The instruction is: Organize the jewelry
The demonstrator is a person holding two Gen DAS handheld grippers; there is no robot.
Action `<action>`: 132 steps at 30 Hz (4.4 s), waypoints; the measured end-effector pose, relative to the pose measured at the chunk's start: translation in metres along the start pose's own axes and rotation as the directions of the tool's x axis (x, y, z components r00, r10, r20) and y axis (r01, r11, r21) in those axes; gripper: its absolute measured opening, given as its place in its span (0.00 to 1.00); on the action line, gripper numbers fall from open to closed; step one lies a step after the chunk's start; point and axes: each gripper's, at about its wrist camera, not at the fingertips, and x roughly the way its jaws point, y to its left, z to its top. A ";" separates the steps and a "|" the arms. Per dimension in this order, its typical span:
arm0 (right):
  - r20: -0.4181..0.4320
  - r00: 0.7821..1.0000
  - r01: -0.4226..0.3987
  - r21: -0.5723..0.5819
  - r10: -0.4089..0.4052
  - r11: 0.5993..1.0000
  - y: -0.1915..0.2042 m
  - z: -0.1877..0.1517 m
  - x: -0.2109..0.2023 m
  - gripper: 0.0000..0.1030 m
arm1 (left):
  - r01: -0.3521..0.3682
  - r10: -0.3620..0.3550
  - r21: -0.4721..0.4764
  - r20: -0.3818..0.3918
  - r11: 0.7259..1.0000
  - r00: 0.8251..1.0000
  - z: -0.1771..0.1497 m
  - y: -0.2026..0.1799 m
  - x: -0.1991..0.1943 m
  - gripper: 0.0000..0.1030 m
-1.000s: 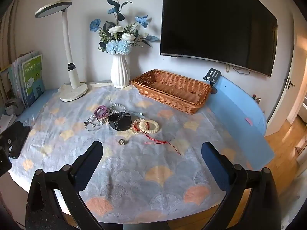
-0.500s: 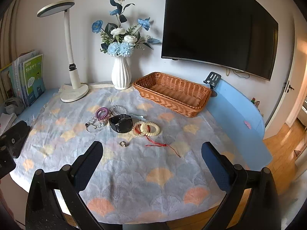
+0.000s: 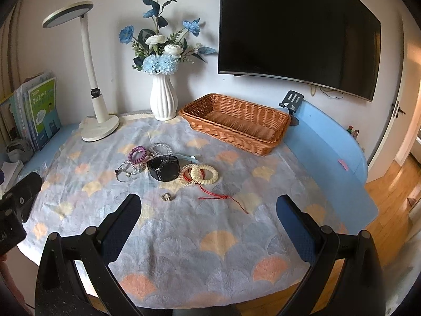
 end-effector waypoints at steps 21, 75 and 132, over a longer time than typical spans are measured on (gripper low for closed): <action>0.117 0.993 0.034 0.005 -0.034 0.999 -0.010 0.008 -0.064 1.00 | 0.060 -0.058 -0.014 0.082 0.998 0.995 0.006 0.003 -0.063 0.99; -0.351 0.884 -0.393 -0.196 0.310 0.898 -0.046 0.040 0.225 0.33 | 0.639 -0.457 0.303 -0.493 0.707 0.740 0.029 -0.116 0.248 0.51; -0.386 0.922 -0.102 -0.170 0.029 0.980 -0.126 0.133 0.313 0.12 | 0.677 -0.471 0.290 -0.536 0.676 0.700 0.145 -0.293 0.363 0.15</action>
